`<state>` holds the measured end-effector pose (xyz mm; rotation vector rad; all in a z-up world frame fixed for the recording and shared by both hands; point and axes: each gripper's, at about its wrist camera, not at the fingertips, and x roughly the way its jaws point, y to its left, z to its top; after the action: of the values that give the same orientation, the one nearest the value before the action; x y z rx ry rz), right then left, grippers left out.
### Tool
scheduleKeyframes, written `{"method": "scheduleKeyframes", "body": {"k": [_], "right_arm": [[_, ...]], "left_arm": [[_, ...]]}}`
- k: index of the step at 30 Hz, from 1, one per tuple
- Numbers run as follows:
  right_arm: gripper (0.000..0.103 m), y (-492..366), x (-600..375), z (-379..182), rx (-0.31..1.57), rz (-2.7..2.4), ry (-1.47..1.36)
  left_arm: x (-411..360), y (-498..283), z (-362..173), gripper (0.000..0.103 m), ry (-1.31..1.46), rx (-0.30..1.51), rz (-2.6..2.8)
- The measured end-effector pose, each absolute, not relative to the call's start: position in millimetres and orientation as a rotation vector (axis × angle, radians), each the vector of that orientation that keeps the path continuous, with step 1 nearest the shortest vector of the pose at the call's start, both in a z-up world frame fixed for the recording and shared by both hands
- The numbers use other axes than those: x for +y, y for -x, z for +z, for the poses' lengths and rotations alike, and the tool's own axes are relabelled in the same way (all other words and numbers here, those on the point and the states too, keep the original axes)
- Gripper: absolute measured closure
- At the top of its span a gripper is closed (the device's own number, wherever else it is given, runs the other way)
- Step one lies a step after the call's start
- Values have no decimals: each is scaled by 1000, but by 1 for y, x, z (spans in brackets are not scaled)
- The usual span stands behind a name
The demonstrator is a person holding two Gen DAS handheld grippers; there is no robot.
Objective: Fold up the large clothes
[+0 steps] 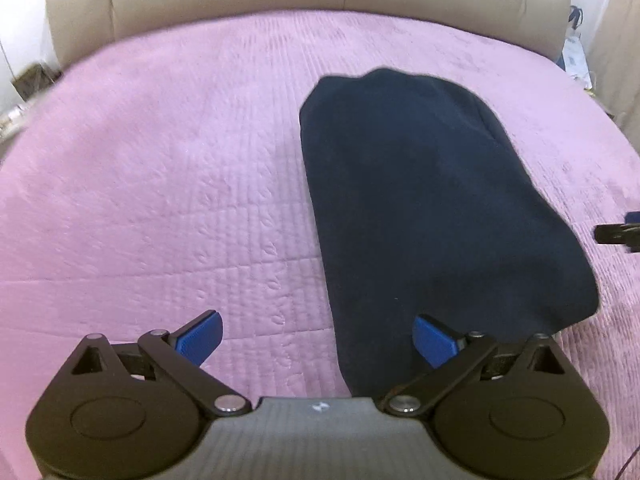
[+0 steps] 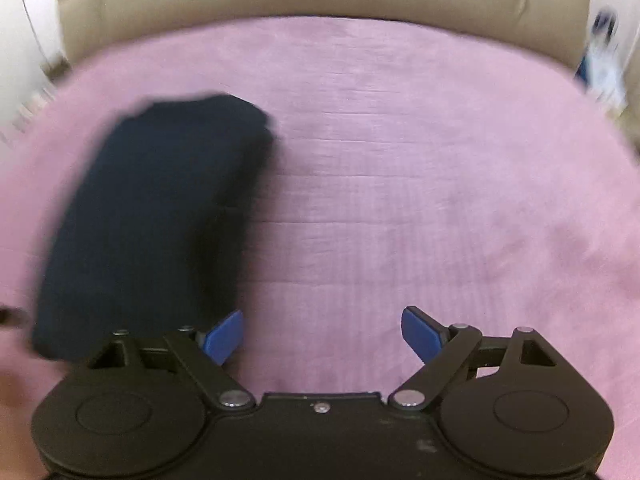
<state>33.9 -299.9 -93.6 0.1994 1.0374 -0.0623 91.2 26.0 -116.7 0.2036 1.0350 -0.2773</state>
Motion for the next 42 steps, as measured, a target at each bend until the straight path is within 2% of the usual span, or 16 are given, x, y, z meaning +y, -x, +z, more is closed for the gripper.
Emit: {"method": "scheduleKeyframes", "body": {"k": [5,14,42], "right_arm": [[1,-10,-251,-62,1007,97,-178],[1,-5,-204,-65,1047,164,-78],[1,1,-196,-66,1051,183,-15]], "left_arm": [[19,-72,-93,0,-155,1024,-264],[23,-35,-80,0,-140,1008,-221],[20,-30,-91,0,-117,1005,-212]]}}
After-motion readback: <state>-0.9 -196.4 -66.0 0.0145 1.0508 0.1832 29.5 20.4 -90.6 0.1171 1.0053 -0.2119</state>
